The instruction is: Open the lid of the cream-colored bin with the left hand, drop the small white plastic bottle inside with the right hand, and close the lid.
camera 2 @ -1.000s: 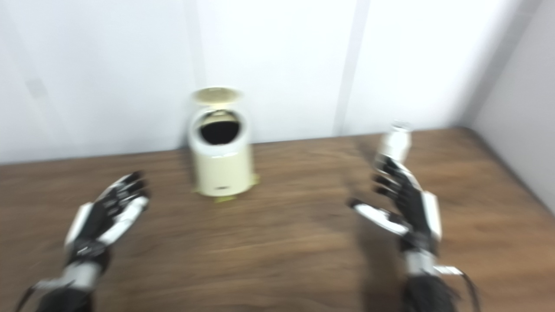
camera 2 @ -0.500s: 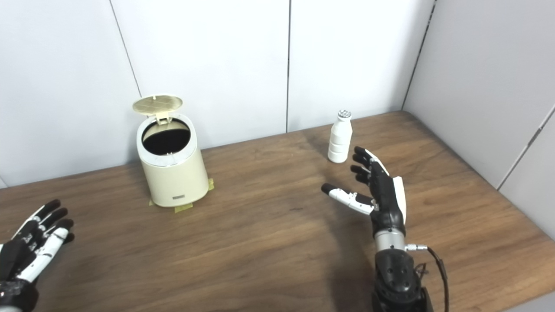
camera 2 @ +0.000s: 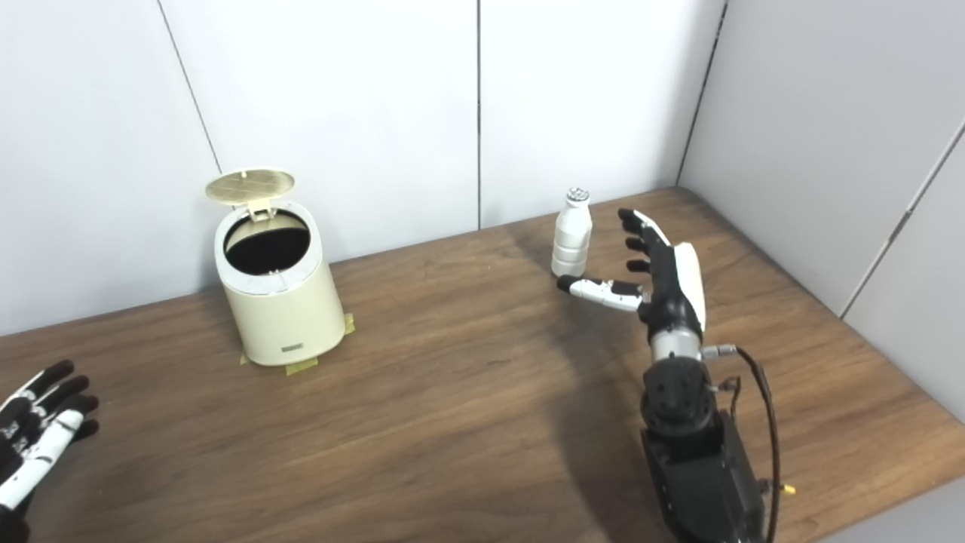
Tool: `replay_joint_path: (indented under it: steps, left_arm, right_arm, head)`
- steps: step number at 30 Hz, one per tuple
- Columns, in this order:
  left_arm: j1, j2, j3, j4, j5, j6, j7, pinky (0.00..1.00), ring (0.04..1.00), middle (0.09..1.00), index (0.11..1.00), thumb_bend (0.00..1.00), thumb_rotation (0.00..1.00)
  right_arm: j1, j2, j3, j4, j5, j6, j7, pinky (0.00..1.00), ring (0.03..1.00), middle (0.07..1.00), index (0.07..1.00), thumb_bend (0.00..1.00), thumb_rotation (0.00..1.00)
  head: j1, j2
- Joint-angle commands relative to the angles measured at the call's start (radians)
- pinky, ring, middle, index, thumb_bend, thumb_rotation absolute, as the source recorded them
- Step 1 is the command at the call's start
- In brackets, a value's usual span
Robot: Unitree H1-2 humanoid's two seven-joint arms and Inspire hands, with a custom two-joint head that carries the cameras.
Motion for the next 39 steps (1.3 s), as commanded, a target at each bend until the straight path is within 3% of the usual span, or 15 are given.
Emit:
replay_joint_path:
  steps: [1,7,10,12,14,19,27,33,36,39]
  left_arm:
    - [-0.029,0.018,-0.005,-0.048,0.005,-0.009,0.002,0.85,0.847,0.863,0.906,0.41,0.36]
    - [-0.031,0.021,-0.003,-0.078,-0.01,0.017,0.008,0.83,0.843,0.865,0.91,0.39,0.31]
    - [-0.034,0.021,0.005,-0.083,-0.026,0.028,0.009,0.83,0.847,0.872,0.918,0.38,0.28]
    - [-0.037,0.024,0.0,-0.092,-0.021,0.041,0.011,0.86,0.852,0.871,0.919,0.38,0.3]
    - [-0.04,0.023,-0.004,-0.097,-0.02,0.048,0.013,0.87,0.86,0.877,0.923,0.38,0.28]
    - [-0.042,0.028,-0.034,-0.118,0.022,0.053,0.022,0.83,0.849,0.872,0.915,0.37,0.29]
    - [-0.046,0.011,-0.035,-0.135,0.004,0.054,0.049,0.88,0.87,0.89,0.92,0.35,0.22]
    - [-0.046,0.012,-0.042,-0.144,0.0,0.054,0.055,0.86,0.866,0.892,0.928,0.33,0.18]
    - [-0.044,0.012,-0.05,-0.149,0.003,0.054,0.064,0.98,0.89,0.899,0.933,0.31,0.17]
    - [-0.044,0.012,-0.051,-0.151,-0.015,0.054,0.071,0.92,0.892,0.908,0.938,0.3,0.14]
  right_arm:
    - [-0.071,-0.05,0.01,0.02,-0.029,-0.019,-0.003,0.71,0.835,0.895,0.897,0.95,0.2]
    - [-0.157,-0.126,0.044,0.145,-0.063,-0.029,-0.006,0.68,0.833,0.899,0.912,0.98,0.26]
    - [-0.197,-0.155,0.056,0.198,-0.066,-0.044,-0.012,0.45,0.716,0.912,0.918,0.99,0.25]
    - [-0.224,-0.175,0.067,0.233,-0.069,-0.048,-0.008,0.4,0.704,0.916,0.917,1.0,0.24]
    - [-0.245,-0.195,0.082,0.26,-0.076,-0.046,0.0,0.55,0.798,0.903,0.902,1.0,0.24]
    - [-0.311,-0.235,0.114,0.336,-0.076,-0.039,0.022,0.69,0.857,0.891,0.879,1.0,0.19]
    - [-0.369,-0.275,0.158,0.422,-0.074,-0.027,0.052,0.75,0.866,0.882,0.863,1.0,0.15]
    - [-0.388,-0.291,0.189,0.492,-0.076,-0.056,0.068,0.71,0.842,0.878,0.852,0.99,0.16]
    - [-0.393,-0.294,0.207,0.519,-0.084,-0.073,0.066,0.68,0.812,0.851,0.83,1.0,0.17]
    - [-0.392,-0.289,0.212,0.529,-0.081,-0.073,0.067,0.64,0.767,0.836,0.823,0.99,0.13]
  head:
    - [0.002,0.001]
    - [0.004,0.003]
    - [0.015,0.007]
    - [0.015,0.007]
    - [0.017,0.009]
    - [0.024,0.01]
    - [0.031,0.014]
    - [0.035,0.016]
    - [0.038,0.016]
    - [0.04,0.017]
